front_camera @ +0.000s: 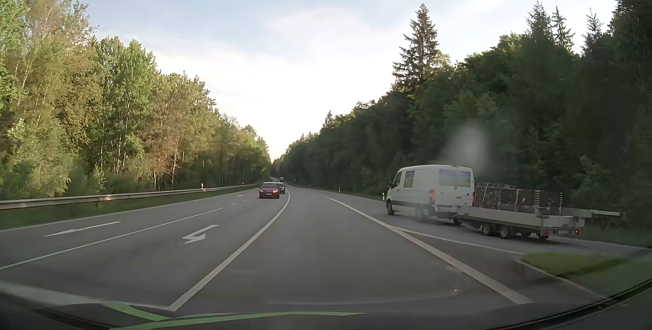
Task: Follow the waypoints while adhering to traffic rules and regulations
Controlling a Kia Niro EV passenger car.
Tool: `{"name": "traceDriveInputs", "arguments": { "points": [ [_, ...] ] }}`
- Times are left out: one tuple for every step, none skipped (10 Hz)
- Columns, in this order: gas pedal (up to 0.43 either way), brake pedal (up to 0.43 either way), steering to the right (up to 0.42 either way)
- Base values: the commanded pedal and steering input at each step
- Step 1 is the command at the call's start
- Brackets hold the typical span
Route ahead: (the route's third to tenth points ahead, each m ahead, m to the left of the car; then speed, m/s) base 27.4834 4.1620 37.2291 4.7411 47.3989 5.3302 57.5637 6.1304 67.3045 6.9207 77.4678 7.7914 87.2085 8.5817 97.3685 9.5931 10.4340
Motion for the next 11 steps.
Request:
{"name": "traceDriveInputs", "arguments": {
  "points": [
    [0.299, 0.000, -0.009],
    [0.358, 0.000, -0.009],
    [0.370, 0.000, -0.011],
    [0.378, 0.000, -0.012],
    [0.390, 0.000, -0.016],
    [0.398, 0.000, -0.018],
    [0.421, 0.000, -0.018],
    [0.421, 0.000, -0.018],
    [0.429, 0.000, -0.018],
    [0.441, 0.000, -0.018],
    [0.449, 0.000, -0.016]
  ]
}}
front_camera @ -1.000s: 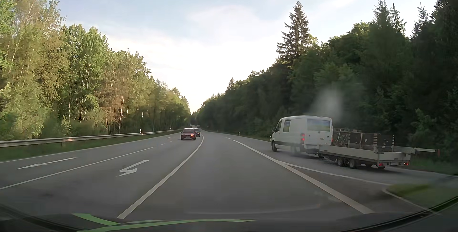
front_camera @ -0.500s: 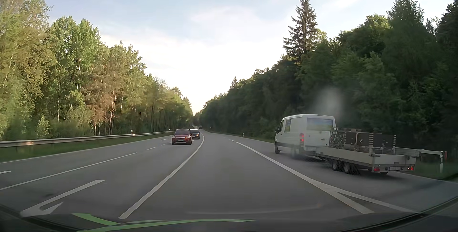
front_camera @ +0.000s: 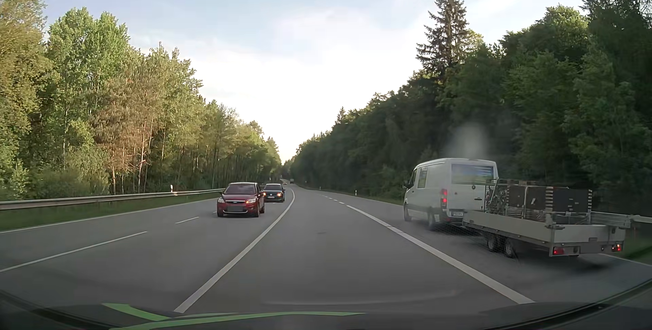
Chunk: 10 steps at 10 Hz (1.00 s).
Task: Follow the waypoints while adhering to traffic rules and regulations
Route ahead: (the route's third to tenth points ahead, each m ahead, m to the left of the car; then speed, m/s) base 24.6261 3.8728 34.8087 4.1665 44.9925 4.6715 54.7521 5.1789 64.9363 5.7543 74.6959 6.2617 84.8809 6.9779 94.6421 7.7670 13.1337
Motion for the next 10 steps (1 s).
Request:
{"name": "traceDriveInputs", "arguments": {
  "points": [
    [0.449, 0.000, -0.014],
    [0.449, 0.000, -0.013],
    [0.449, 0.000, -0.013],
    [0.449, 0.000, -0.012],
    [0.449, 0.000, -0.011],
    [0.449, 0.000, -0.011],
    [0.461, 0.000, -0.011],
    [0.461, 0.000, -0.011],
    [0.469, 0.000, -0.010],
    [0.469, 0.000, -0.009]
  ]
}}
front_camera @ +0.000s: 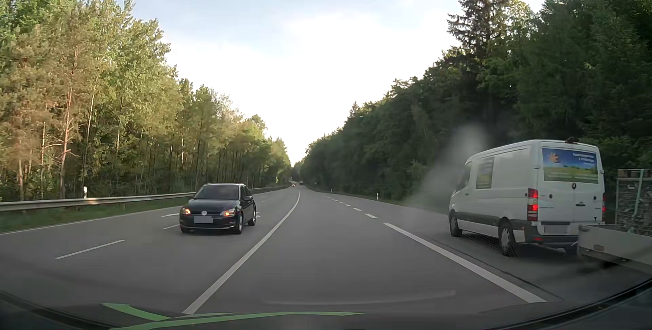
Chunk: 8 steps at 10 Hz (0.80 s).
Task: Follow the waypoints while adhering to traffic rules and regulations
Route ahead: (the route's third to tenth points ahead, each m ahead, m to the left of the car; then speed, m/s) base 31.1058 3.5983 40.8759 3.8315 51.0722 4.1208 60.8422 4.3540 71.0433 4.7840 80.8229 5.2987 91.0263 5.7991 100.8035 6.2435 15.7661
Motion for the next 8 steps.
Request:
{"name": "traceDriveInputs", "arguments": {
  "points": [
    [0.469, 0.000, -0.007],
    [0.469, 0.000, -0.006],
    [0.469, 0.000, -0.006],
    [0.469, 0.000, -0.006],
    [0.469, 0.000, -0.006],
    [0.469, 0.000, -0.006],
    [0.469, 0.000, -0.006],
    [0.461, 0.000, -0.006]
  ]
}}
